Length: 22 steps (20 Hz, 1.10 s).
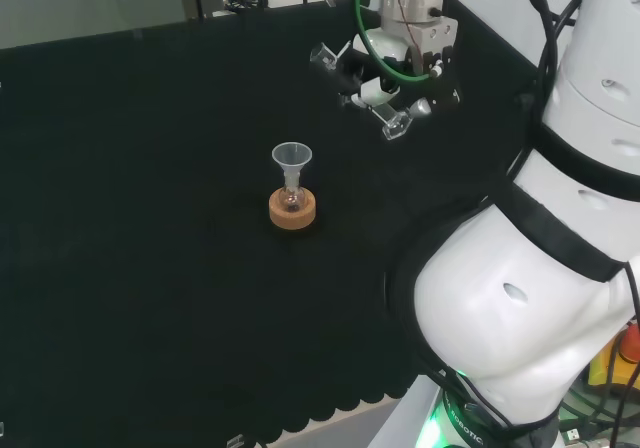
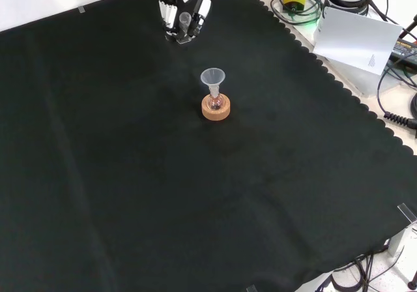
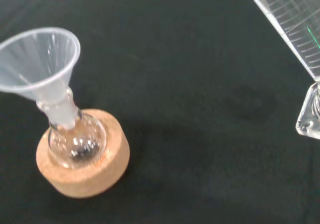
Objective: Pour the water from the graduated cylinder into the round-bottom flask.
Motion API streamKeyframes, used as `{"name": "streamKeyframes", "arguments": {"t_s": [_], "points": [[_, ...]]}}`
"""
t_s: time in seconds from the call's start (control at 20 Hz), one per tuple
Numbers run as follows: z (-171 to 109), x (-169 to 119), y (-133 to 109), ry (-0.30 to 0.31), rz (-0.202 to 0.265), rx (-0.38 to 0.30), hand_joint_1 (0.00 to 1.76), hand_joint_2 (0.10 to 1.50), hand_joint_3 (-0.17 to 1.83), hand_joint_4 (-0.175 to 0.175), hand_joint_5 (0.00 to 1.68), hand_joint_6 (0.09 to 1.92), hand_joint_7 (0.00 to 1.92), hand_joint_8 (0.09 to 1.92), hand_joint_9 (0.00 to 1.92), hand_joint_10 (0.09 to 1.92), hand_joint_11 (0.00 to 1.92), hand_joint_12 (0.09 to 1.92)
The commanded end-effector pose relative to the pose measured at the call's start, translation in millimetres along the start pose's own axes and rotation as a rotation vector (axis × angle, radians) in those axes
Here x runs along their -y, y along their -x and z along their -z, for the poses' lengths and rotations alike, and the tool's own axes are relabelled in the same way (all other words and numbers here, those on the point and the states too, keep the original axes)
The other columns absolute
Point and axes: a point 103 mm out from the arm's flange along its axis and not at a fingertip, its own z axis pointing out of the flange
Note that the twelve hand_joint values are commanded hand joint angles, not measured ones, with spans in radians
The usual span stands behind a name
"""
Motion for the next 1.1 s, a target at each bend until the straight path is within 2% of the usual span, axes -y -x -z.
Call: {"name": "streamKeyframes", "arguments": {"t_s": [0.05,0.25,0.7,1.1], "points": [[-31,37,-19,-0.165,-0.007,0.083,1.14,1.25,-0.17,-0.175,0.90,1.16,1.46,0.28,1.64,0.09,1.37,0.67],[-35,42,-19,-0.212,-0.009,0.113,1.14,1.25,-0.17,-0.175,0.90,1.16,1.46,0.27,1.64,0.09,1.37,0.66],[-41,49,-32,-0.274,0.007,0.181,1.14,1.25,-0.17,-0.175,0.90,1.16,1.47,0.27,1.65,0.09,1.37,0.66],[-44,40,-37,-0.339,-0.020,0.225,1.14,1.25,-0.17,-0.175,0.90,1.16,1.47,0.27,1.65,0.09,1.37,0.65]]}}
